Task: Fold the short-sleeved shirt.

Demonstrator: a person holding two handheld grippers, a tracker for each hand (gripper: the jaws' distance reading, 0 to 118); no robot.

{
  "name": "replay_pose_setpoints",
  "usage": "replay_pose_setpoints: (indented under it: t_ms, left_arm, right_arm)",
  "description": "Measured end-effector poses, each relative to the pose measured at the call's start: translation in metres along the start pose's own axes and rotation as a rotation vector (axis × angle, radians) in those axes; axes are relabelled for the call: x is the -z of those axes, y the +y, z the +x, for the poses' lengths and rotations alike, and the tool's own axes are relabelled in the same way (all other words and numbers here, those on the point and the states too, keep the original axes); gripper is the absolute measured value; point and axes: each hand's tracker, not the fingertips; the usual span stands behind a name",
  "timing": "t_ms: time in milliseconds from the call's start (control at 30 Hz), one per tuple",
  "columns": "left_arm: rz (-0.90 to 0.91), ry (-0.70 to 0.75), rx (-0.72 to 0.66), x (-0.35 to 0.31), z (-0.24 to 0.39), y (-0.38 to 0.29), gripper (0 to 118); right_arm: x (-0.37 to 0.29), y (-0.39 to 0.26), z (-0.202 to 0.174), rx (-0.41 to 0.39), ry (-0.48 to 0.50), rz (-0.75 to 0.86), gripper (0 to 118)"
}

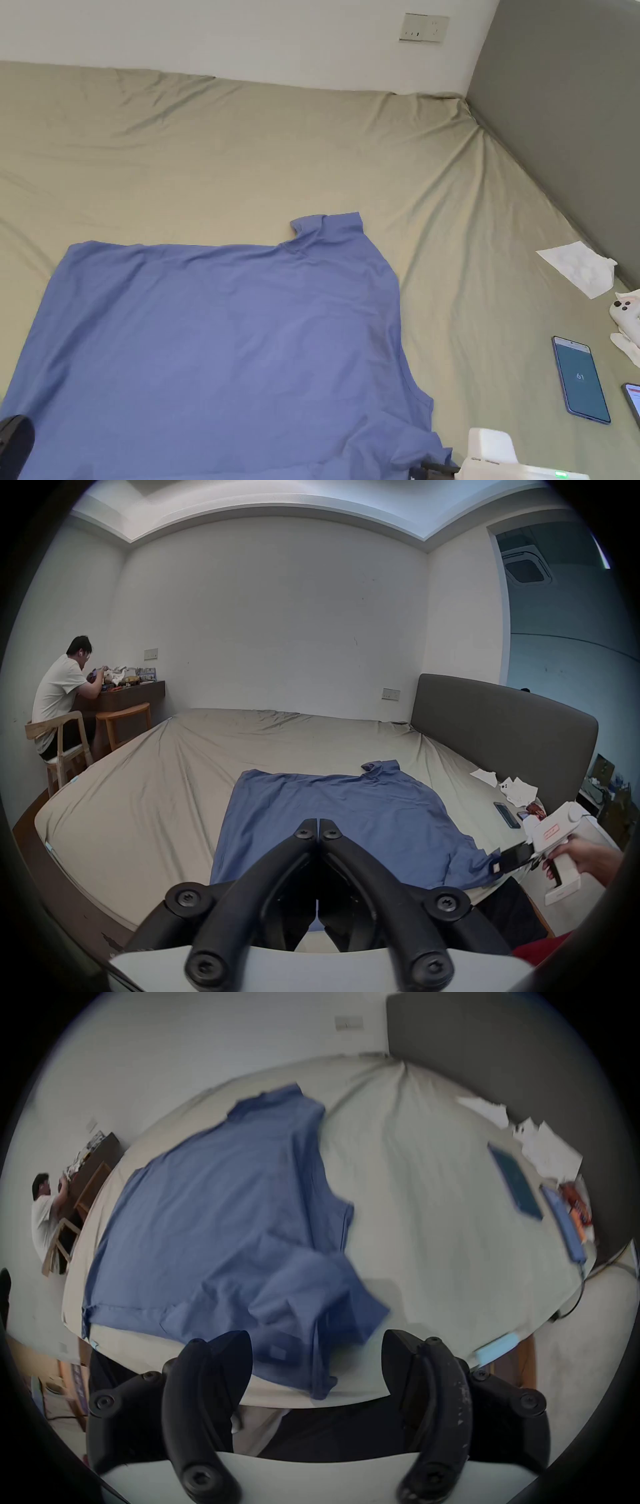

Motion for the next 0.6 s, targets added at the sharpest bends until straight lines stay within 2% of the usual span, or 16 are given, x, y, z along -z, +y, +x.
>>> replay_pose_setpoints:
  t_ms: [67,133,267,333,367,400,433,467,500,600]
  left_arm:
    - [-0.002,0.008,-0.008,-0.001,0.002,0.002,0]
    - [-0.010,0.011,-0.007,0.001,0.002,0.001,0]
    - [-0.019,0.017,-0.006,0.004,0.000,0.001,0]
    - [-0.031,0.024,-0.015,0.007,-0.005,-0.001,4]
    - [-0.045,0.023,-0.023,0.009,-0.008,-0.001,20]
    - [-0.052,0.030,-0.032,0.012,-0.012,-0.003,51]
    - [-0.067,0.036,-0.051,0.016,-0.018,-0.004,91]
    - [-0.106,0.024,-0.092,0.021,-0.028,-0.007,110]
    - [-0.149,0.035,-0.124,0.028,-0.040,-0.010,117]
    - [-0.265,0.154,-0.211,0.054,-0.084,-0.029,114]
  right_arm:
    - [0.004,-0.002,0.000,0.048,0.029,0.001,45]
    - [0.012,0.000,0.000,0.048,0.034,-0.006,12]
    - [0.013,-0.004,-0.007,0.076,0.087,-0.004,7]
    - [0.009,-0.003,-0.016,0.024,0.059,-0.018,6]
    - [0.007,-0.002,-0.018,-0.006,0.042,-0.005,6]
    - [0.003,-0.001,-0.019,-0.001,0.040,0.012,6]
    - [0.000,0.000,-0.020,-0.005,0.051,0.021,6]
    - [-0.003,0.001,-0.021,-0.017,0.060,0.026,6]
    - [-0.006,0.002,-0.023,-0.025,0.056,0.038,6]
    - [-0.011,0.005,-0.028,-0.061,0.037,0.064,6]
